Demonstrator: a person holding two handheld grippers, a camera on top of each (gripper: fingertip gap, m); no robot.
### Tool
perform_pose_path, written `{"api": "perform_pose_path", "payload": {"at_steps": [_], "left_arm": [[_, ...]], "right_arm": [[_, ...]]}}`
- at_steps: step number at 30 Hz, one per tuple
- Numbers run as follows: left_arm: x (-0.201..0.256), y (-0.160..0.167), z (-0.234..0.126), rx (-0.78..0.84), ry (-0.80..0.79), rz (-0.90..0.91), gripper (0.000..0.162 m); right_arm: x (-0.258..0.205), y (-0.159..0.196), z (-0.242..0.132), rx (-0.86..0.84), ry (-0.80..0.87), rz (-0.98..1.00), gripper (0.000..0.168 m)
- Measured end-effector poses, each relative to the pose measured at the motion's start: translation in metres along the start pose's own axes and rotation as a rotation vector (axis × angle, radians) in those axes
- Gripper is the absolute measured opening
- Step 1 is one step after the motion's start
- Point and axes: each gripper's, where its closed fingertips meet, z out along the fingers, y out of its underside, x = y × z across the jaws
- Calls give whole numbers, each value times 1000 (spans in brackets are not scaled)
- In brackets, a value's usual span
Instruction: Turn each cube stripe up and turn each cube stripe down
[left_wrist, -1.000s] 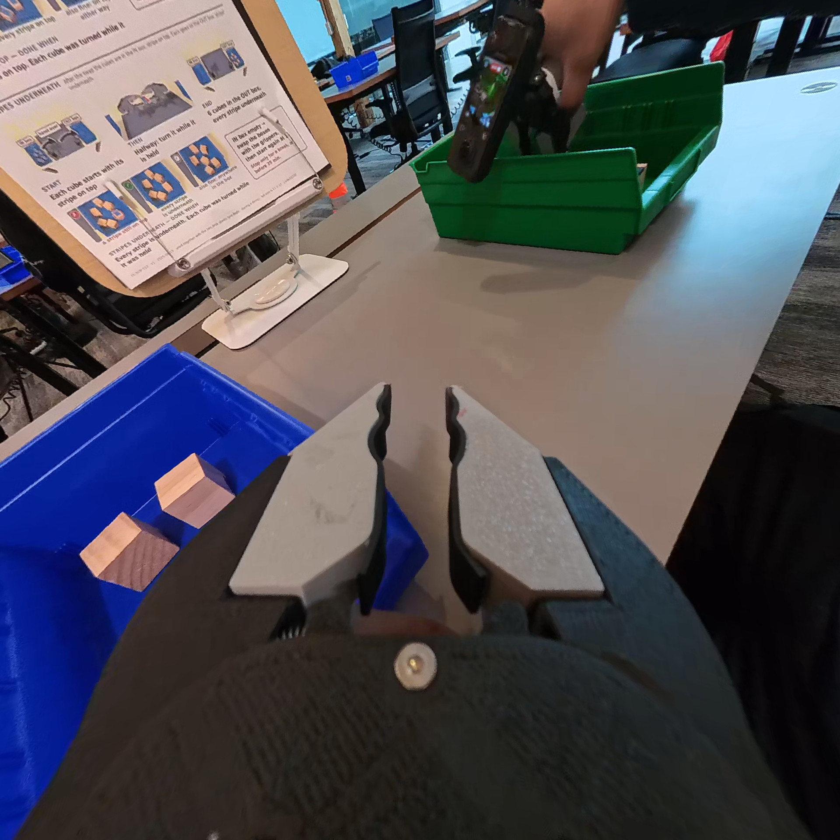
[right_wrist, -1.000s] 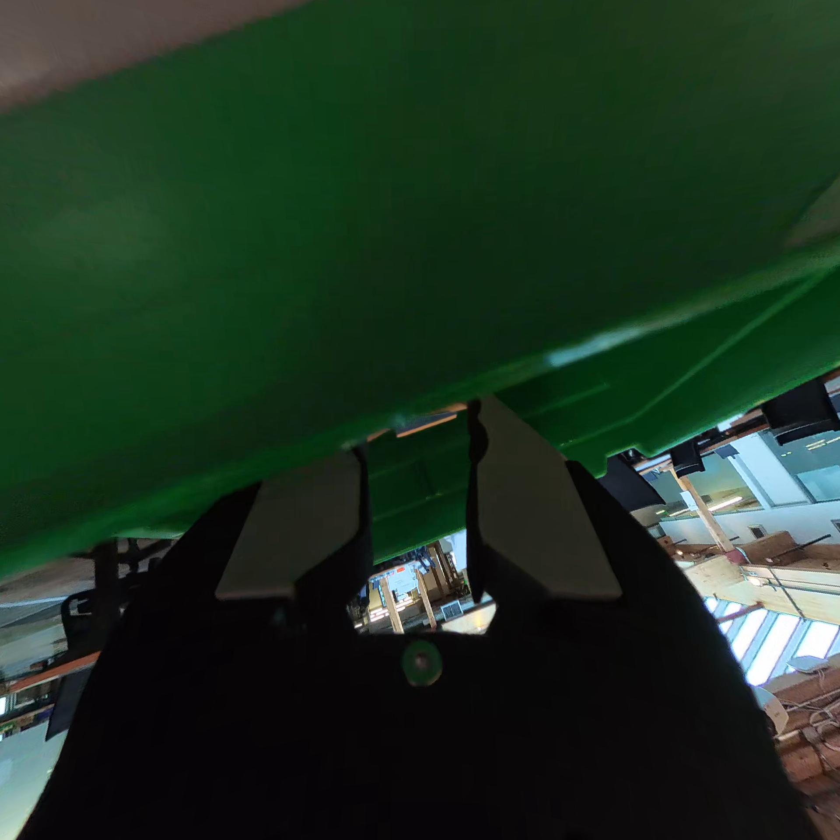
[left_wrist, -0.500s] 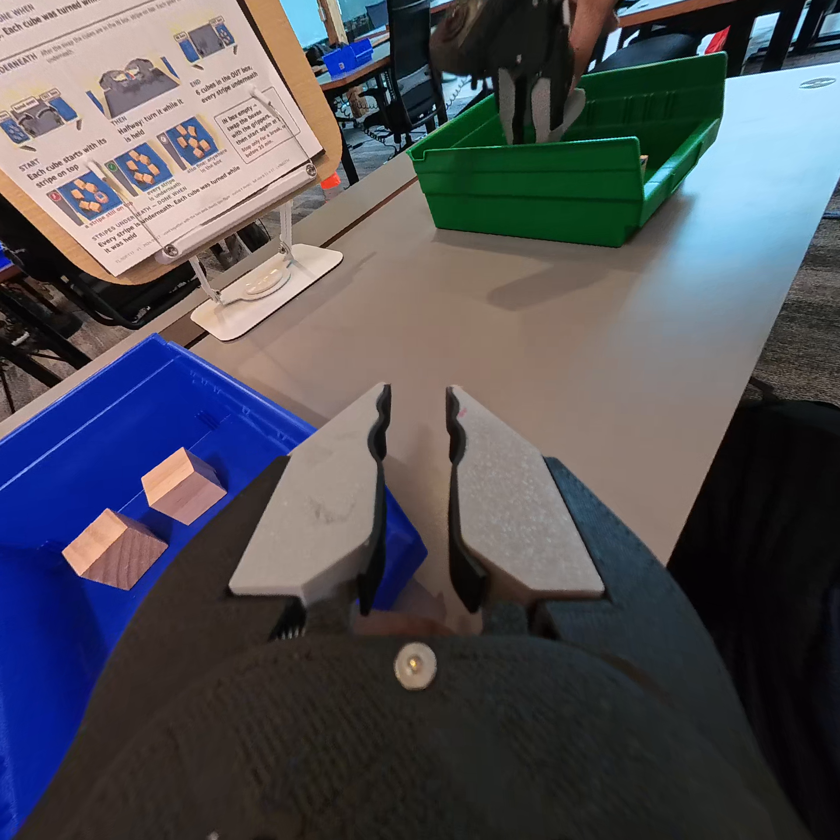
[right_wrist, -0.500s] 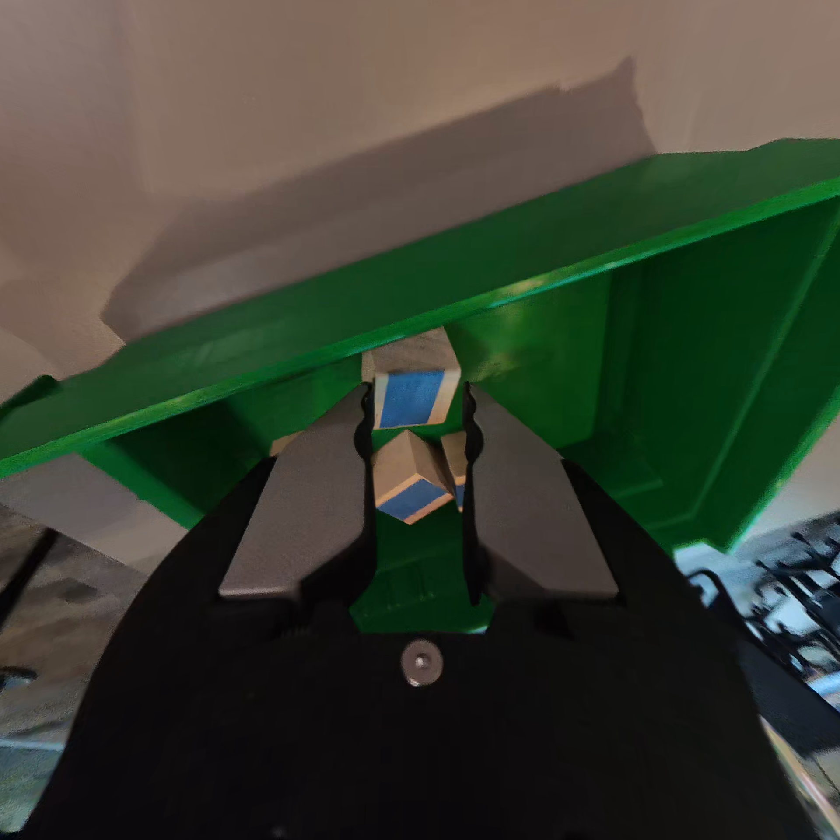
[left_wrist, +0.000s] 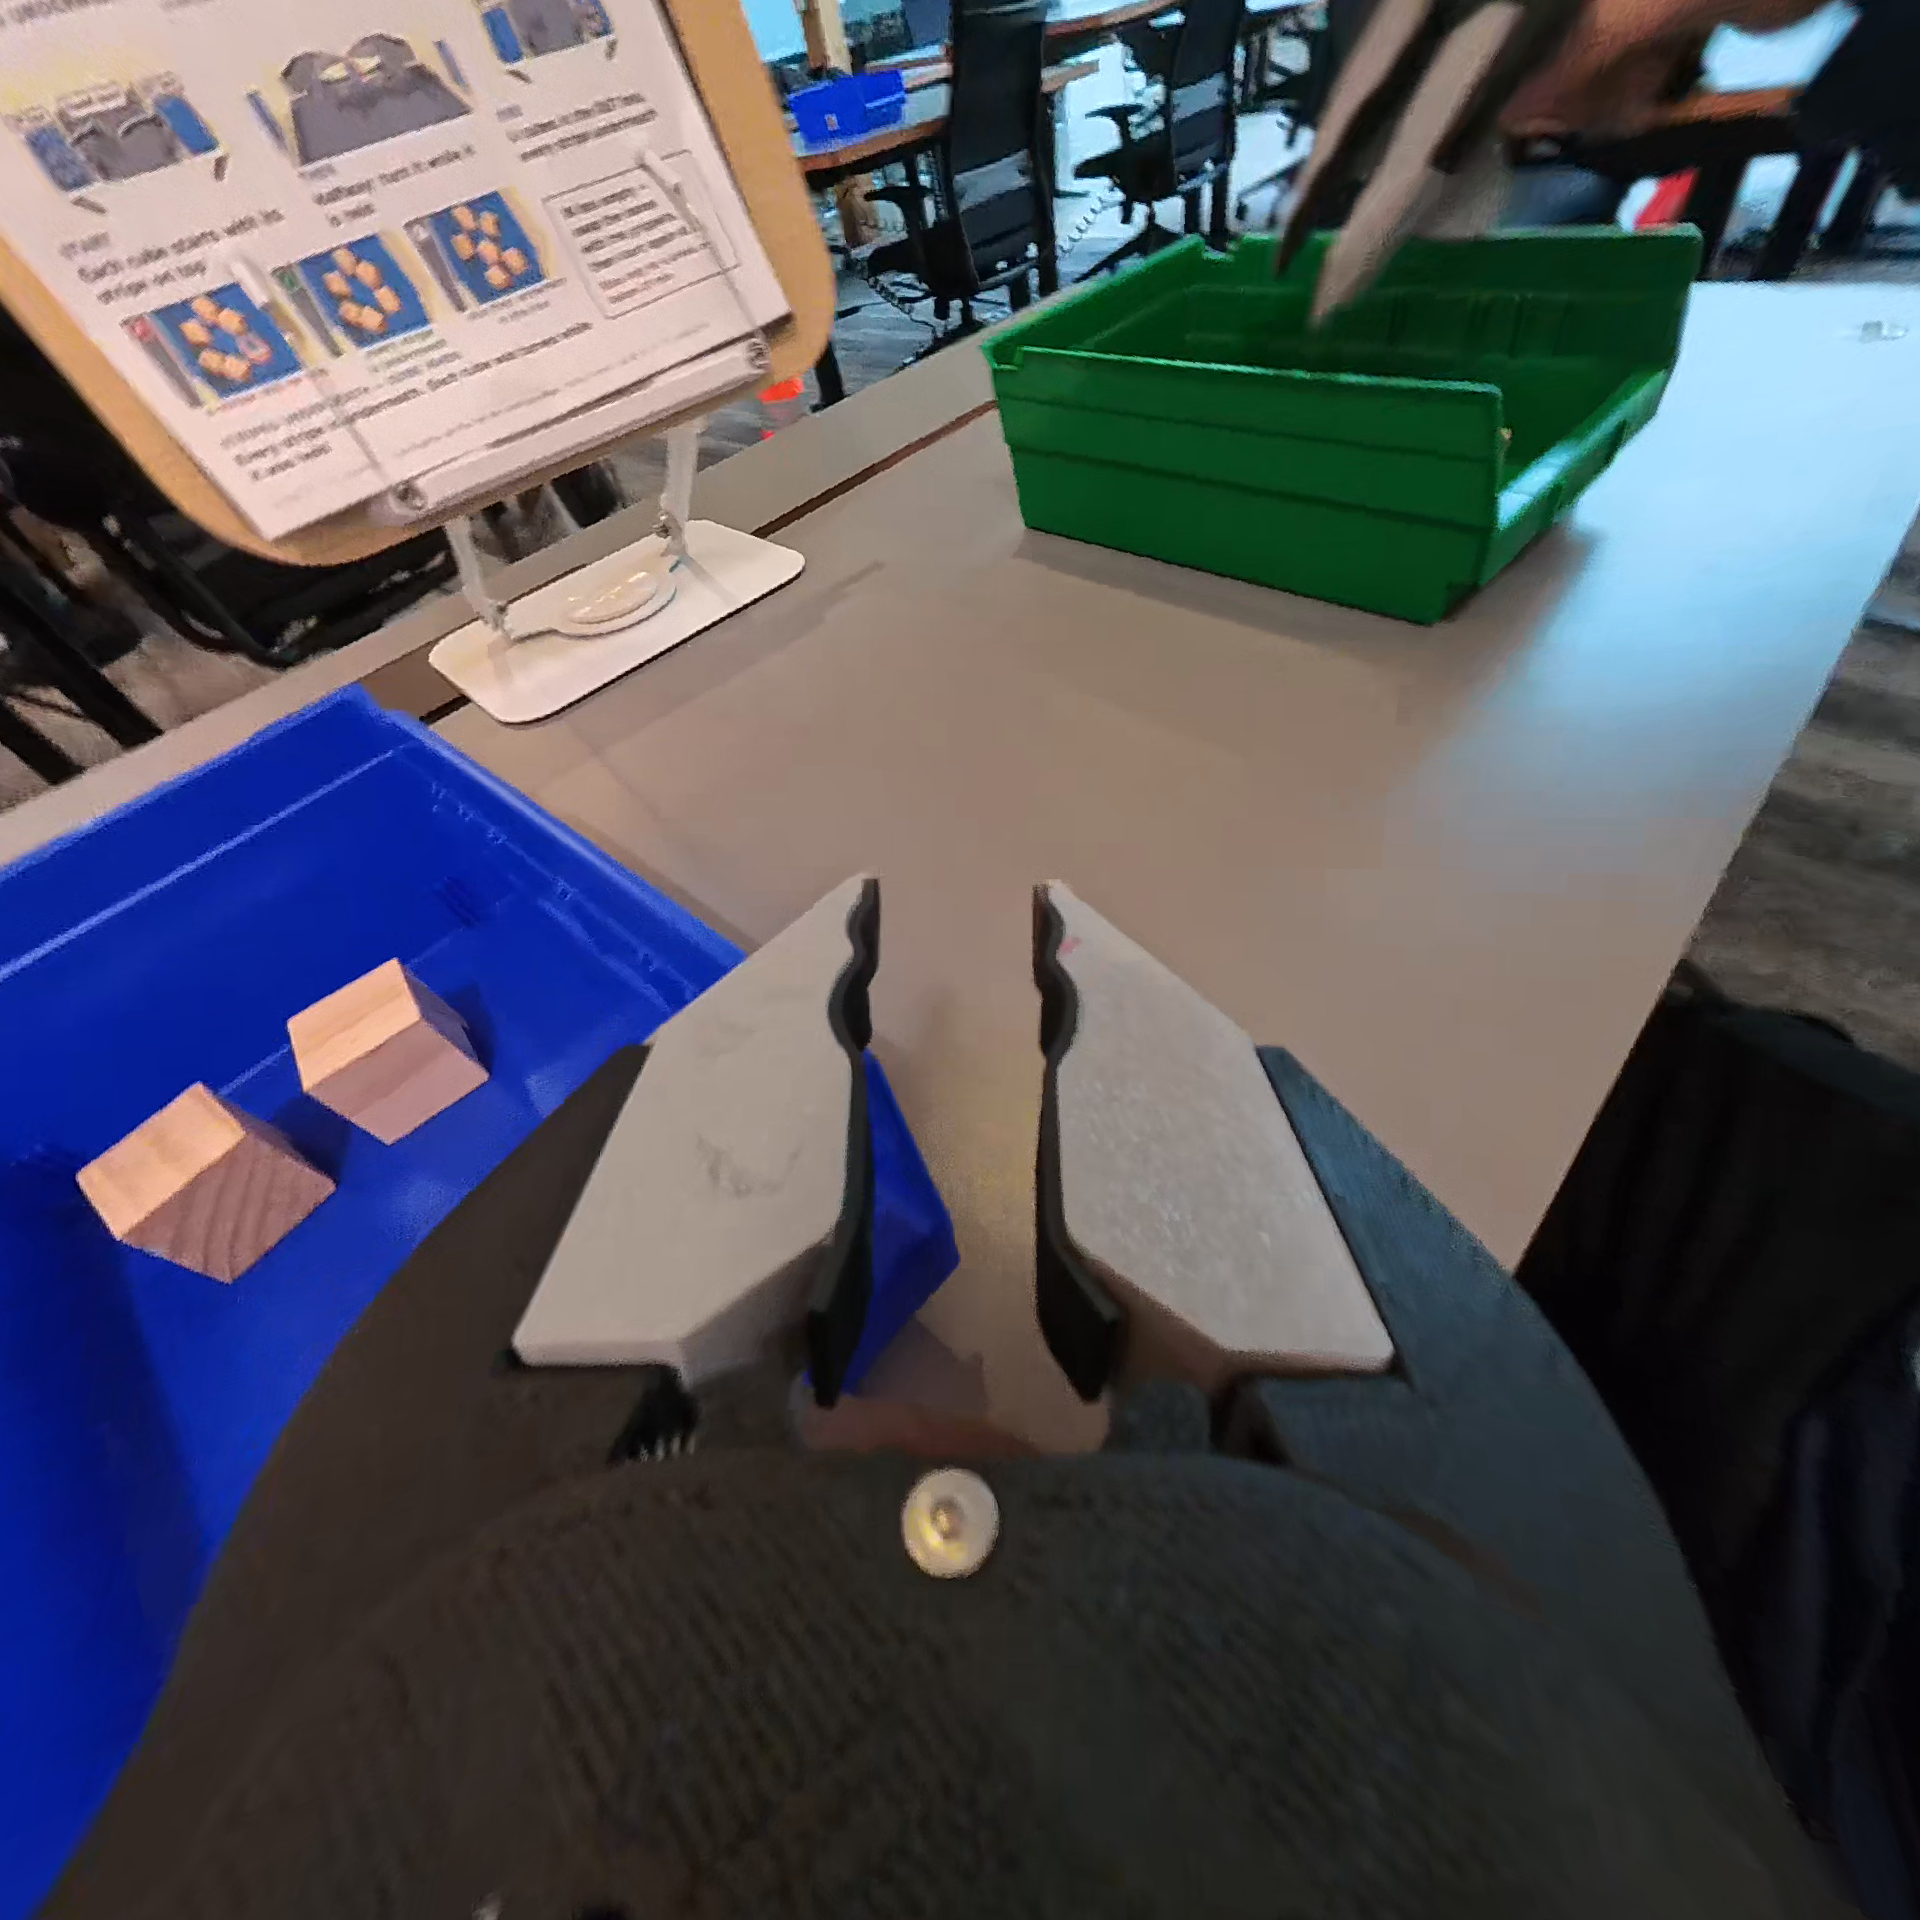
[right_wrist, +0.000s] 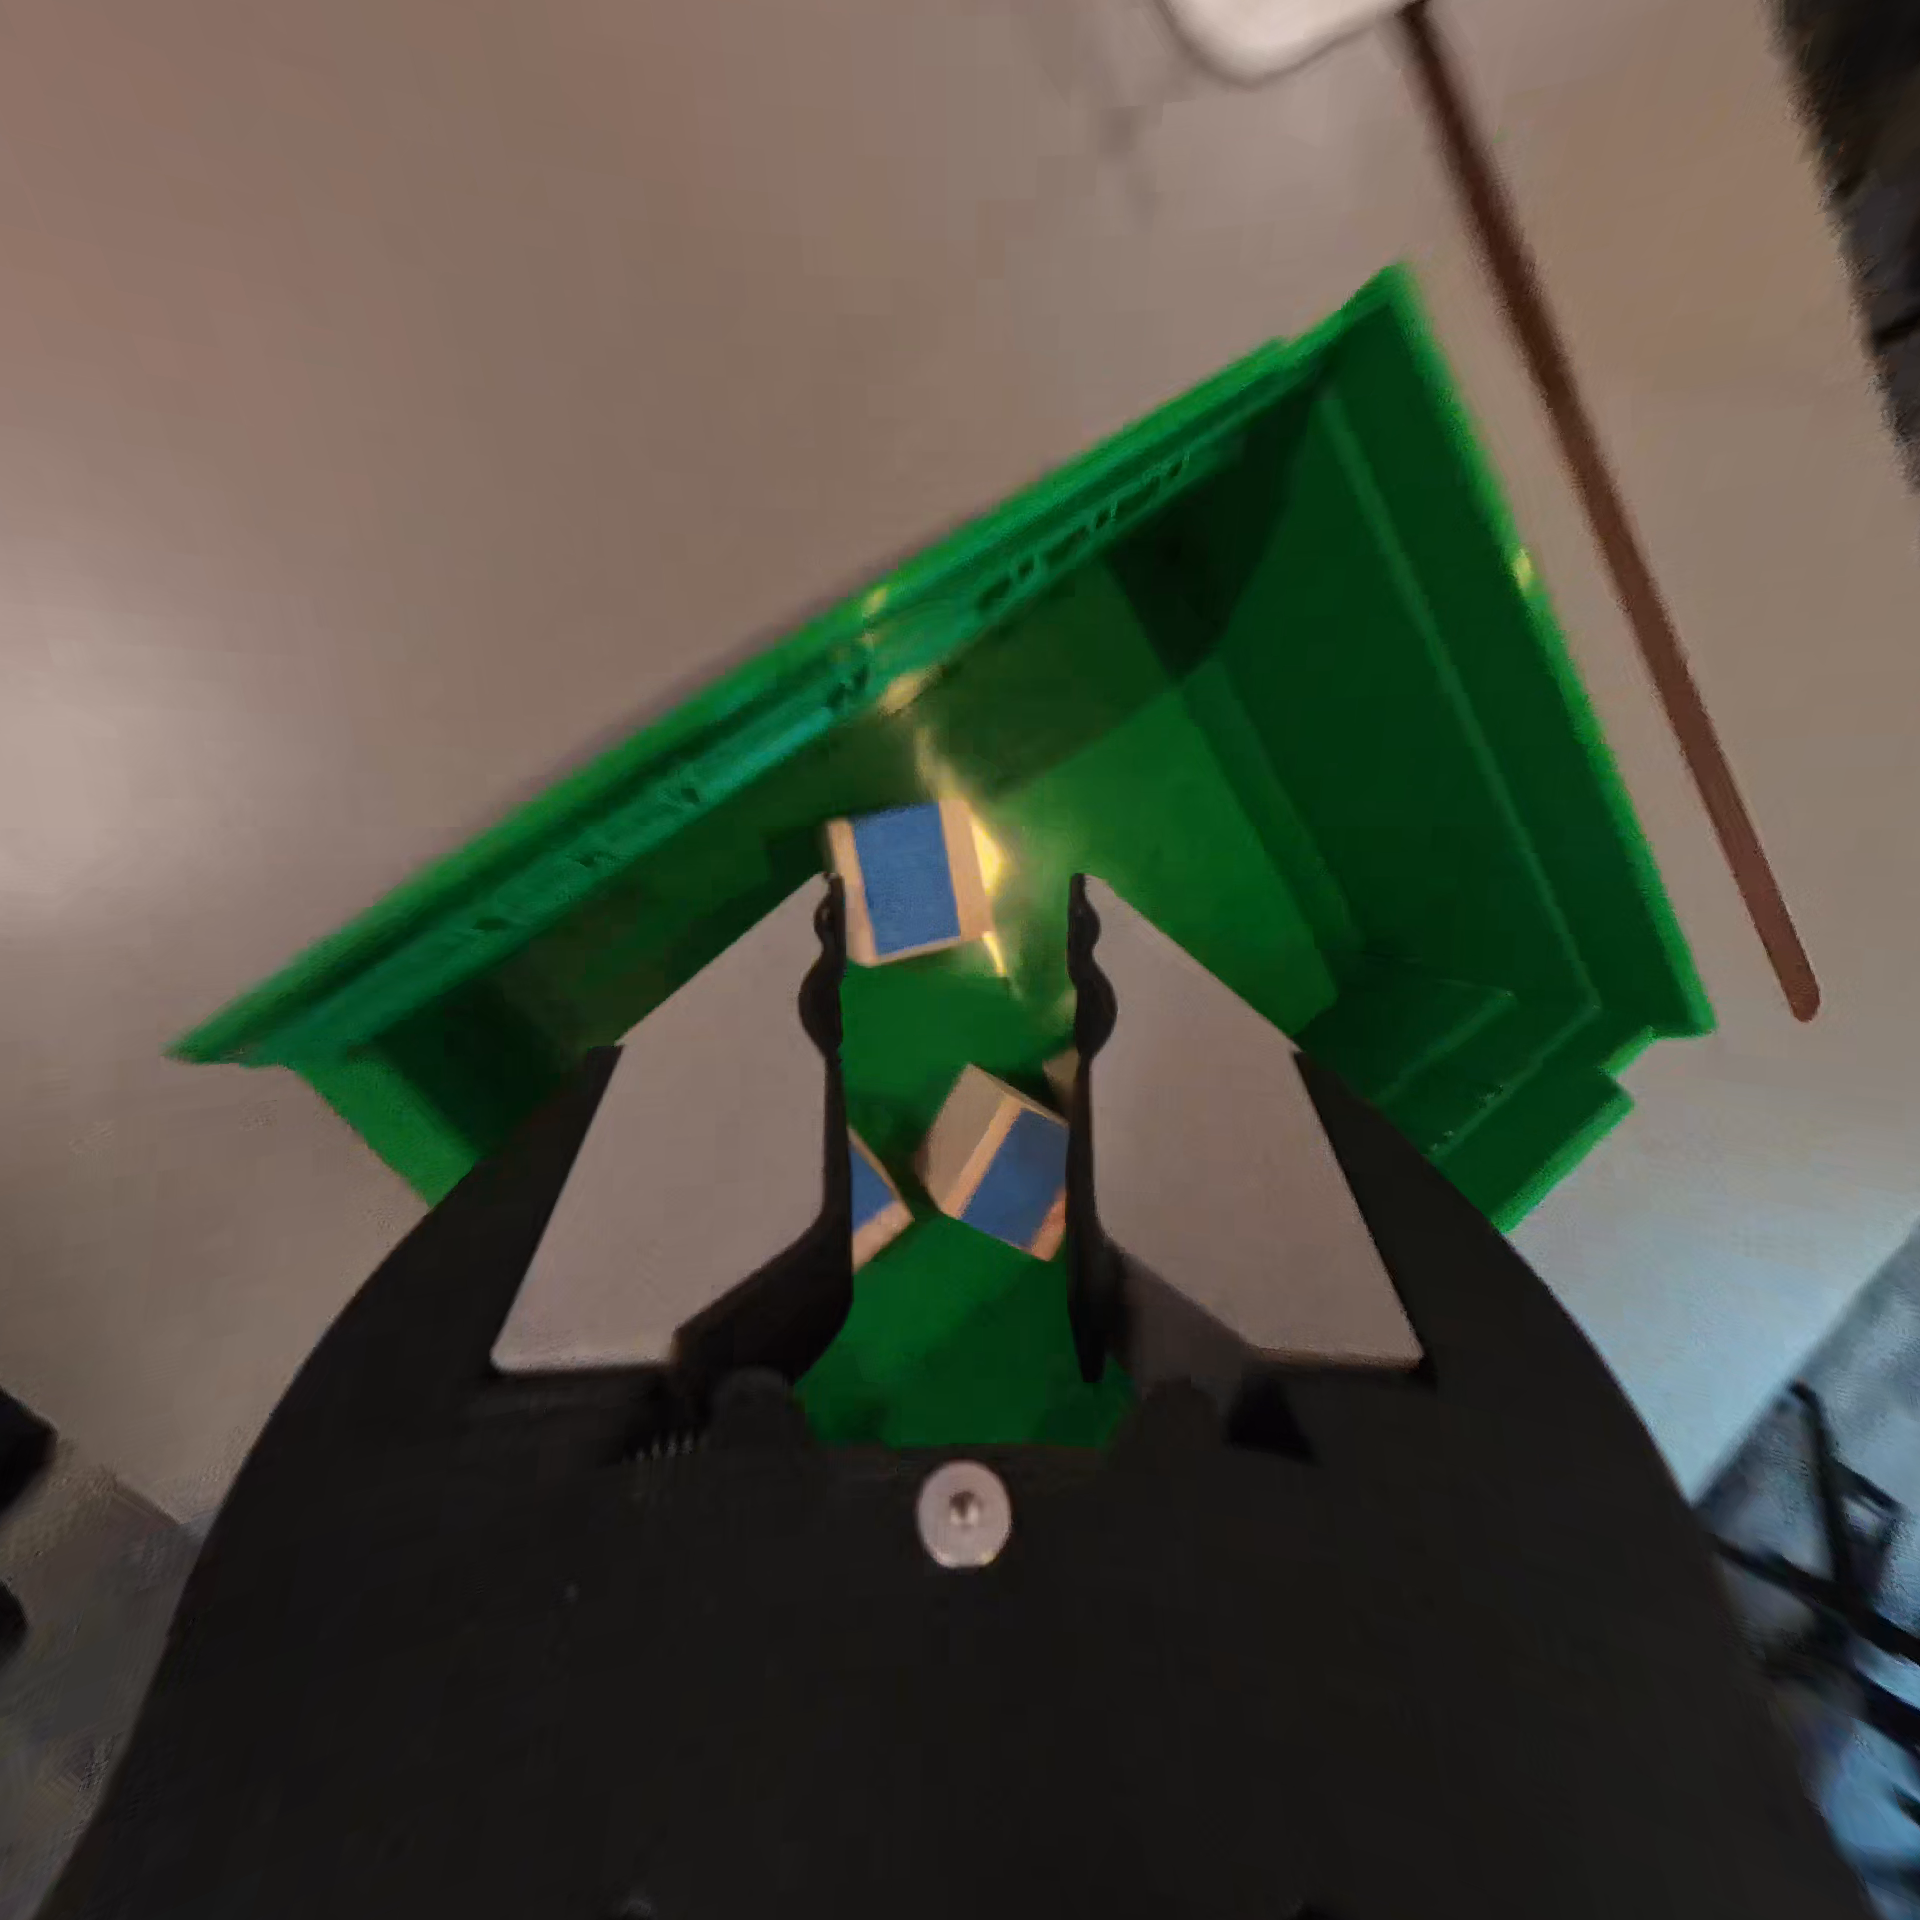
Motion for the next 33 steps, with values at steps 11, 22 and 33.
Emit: {"api": "perform_pose_path", "payload": {"at_steps": [11,22,33], "left_arm": [[-89,-6,-43,80,-358,-343,50],[-153,6,-30,-193,-365,-290,72],[-193,83,75,-660,-342,-442,70]], "right_arm": [[-120,-51,-159,904,109,260,49],[-150,-62,-196,999,46,242,50],[-144,-51,-184,954,48,258,51]]}}
